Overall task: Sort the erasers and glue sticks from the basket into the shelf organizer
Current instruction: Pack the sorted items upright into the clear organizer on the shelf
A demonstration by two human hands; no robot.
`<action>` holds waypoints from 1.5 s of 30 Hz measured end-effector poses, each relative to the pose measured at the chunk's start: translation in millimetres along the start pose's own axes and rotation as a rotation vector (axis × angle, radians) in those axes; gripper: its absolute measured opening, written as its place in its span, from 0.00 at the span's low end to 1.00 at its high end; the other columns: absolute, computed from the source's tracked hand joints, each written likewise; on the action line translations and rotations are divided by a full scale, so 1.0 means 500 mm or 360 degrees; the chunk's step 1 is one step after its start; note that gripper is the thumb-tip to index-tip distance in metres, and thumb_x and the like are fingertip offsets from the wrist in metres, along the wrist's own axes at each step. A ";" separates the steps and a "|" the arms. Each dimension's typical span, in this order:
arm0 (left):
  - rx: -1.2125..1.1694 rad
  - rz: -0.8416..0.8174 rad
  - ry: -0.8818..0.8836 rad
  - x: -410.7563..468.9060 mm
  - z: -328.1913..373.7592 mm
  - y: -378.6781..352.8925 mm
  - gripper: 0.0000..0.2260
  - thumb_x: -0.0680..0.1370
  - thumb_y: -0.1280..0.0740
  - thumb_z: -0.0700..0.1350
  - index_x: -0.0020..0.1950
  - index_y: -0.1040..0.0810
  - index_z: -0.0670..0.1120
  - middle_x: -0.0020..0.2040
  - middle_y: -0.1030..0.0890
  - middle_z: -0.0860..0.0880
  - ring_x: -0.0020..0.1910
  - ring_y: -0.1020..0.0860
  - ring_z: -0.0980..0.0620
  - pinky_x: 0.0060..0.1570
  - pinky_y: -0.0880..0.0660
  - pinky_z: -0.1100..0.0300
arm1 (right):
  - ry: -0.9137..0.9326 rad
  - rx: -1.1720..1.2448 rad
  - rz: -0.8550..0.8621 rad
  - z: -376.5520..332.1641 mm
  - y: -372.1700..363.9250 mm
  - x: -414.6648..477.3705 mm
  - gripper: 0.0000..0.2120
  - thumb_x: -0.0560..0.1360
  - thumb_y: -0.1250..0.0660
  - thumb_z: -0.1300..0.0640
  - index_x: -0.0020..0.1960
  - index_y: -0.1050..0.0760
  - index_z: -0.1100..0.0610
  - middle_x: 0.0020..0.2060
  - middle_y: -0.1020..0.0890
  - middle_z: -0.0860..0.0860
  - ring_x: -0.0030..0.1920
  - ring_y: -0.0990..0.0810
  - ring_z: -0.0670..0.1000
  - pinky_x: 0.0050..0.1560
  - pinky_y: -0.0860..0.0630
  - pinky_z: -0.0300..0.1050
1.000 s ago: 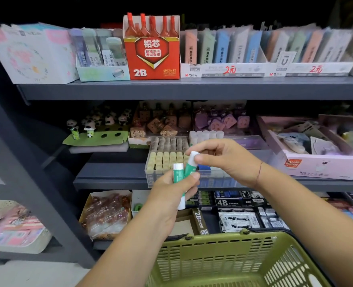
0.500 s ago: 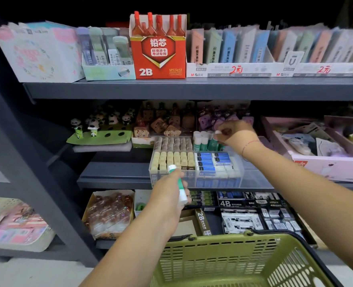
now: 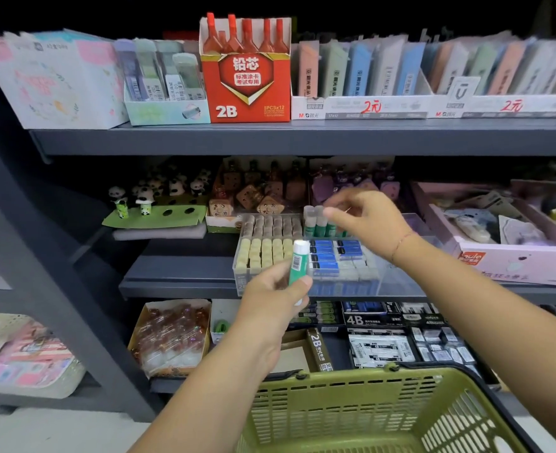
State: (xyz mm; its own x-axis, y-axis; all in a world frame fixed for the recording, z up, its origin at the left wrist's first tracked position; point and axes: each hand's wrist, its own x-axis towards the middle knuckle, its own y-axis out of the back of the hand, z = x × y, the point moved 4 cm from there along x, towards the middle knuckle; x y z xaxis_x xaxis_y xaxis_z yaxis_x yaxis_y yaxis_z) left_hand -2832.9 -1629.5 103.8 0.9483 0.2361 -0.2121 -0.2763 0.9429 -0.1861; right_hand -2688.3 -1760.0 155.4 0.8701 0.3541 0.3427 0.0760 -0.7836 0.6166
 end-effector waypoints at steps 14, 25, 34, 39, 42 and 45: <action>0.1032 0.0129 -0.0470 0.000 0.023 0.007 0.15 0.80 0.37 0.51 0.67 0.27 0.55 0.66 0.28 0.58 0.64 0.30 0.60 0.64 0.36 0.63 | -0.0288 0.0856 -0.0342 -0.030 -0.008 -0.080 0.07 0.82 0.43 0.58 0.55 0.30 0.61 0.44 0.17 0.59 0.40 0.17 0.52 0.41 0.18 0.45; 0.2338 0.0073 -0.0568 0.028 -0.022 0.018 0.30 0.81 0.53 0.64 0.79 0.59 0.56 0.79 0.61 0.52 0.76 0.66 0.52 0.74 0.67 0.53 | -0.0347 -0.0871 -0.0243 0.070 0.047 0.068 0.11 0.74 0.32 0.57 0.56 0.23 0.59 0.54 0.21 0.57 0.49 0.22 0.57 0.49 0.27 0.37; 0.2348 0.0059 -0.0615 0.029 -0.025 0.023 0.30 0.81 0.52 0.63 0.79 0.60 0.56 0.79 0.62 0.52 0.76 0.67 0.53 0.74 0.67 0.53 | -0.0144 -0.1003 -0.0138 0.077 -0.002 0.076 0.15 0.76 0.36 0.58 0.62 0.26 0.55 0.50 0.18 0.58 0.50 0.21 0.58 0.46 0.31 0.41; 0.2355 0.0060 -0.0626 0.029 -0.027 0.024 0.30 0.81 0.52 0.63 0.78 0.61 0.56 0.79 0.62 0.52 0.76 0.68 0.53 0.74 0.68 0.53 | -0.0131 -0.0985 -0.0170 0.086 -0.006 0.082 0.13 0.75 0.34 0.60 0.59 0.26 0.57 0.44 0.21 0.55 0.42 0.24 0.54 0.45 0.31 0.39; 0.2356 0.0054 -0.0643 0.029 -0.027 0.025 0.30 0.81 0.52 0.63 0.78 0.60 0.56 0.79 0.62 0.52 0.76 0.67 0.53 0.74 0.68 0.53 | -0.0111 -0.1025 -0.0216 0.084 -0.008 0.081 0.11 0.76 0.34 0.59 0.57 0.26 0.58 0.48 0.19 0.56 0.46 0.23 0.55 0.44 0.34 0.38; 0.2352 0.0042 -0.0663 0.028 -0.028 0.027 0.30 0.80 0.52 0.63 0.78 0.60 0.56 0.79 0.62 0.52 0.76 0.67 0.53 0.75 0.67 0.53 | -0.0093 -0.1084 -0.0208 0.078 -0.008 0.076 0.12 0.77 0.34 0.58 0.59 0.27 0.59 0.51 0.19 0.55 0.51 0.22 0.57 0.45 0.33 0.40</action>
State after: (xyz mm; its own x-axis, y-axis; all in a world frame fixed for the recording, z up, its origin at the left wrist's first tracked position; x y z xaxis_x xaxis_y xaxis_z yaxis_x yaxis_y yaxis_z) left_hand -2825.5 -1616.7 84.7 0.9903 0.0655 0.1224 -0.1354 0.2615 0.9557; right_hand -2636.5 -1763.6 138.3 0.9008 0.3808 0.2085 -0.1239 -0.2347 0.9641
